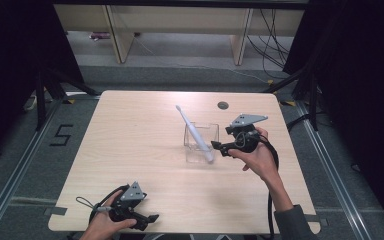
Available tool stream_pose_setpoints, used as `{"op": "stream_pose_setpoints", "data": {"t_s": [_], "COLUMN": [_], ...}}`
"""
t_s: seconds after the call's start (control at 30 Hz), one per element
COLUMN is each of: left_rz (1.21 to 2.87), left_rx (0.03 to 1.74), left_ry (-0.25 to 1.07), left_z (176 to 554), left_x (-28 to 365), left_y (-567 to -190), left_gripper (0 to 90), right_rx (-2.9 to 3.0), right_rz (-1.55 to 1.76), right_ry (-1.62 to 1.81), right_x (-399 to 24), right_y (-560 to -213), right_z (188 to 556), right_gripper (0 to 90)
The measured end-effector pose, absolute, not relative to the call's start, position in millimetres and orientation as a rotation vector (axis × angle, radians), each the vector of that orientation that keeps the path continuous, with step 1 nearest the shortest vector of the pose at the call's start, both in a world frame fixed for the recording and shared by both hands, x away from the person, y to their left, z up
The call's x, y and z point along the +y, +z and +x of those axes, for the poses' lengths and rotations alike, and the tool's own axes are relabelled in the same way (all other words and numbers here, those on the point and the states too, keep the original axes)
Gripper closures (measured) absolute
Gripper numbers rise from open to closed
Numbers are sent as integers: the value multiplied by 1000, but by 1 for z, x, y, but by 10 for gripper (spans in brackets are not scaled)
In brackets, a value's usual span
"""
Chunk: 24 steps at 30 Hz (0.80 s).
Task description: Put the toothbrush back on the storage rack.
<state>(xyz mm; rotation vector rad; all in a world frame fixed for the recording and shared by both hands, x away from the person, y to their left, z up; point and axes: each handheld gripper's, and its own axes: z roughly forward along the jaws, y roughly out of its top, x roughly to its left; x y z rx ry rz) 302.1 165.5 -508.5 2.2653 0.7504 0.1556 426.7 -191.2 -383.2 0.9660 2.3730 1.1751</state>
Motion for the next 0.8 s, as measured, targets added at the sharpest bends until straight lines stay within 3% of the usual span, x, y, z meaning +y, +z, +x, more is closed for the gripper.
{"op": "stream_pose_setpoints", "data": {"t_s": [0.8], "left_rz": [2269], "left_rx": [746], "left_ry": [152], "left_z": [302], "left_x": [165], "left_y": [-508], "left_gripper": [149], "right_rx": [2353], "right_rz": [937], "right_ry": [1171], "right_x": [-199], "right_y": [-389], "right_z": [415], "right_gripper": [229]}}
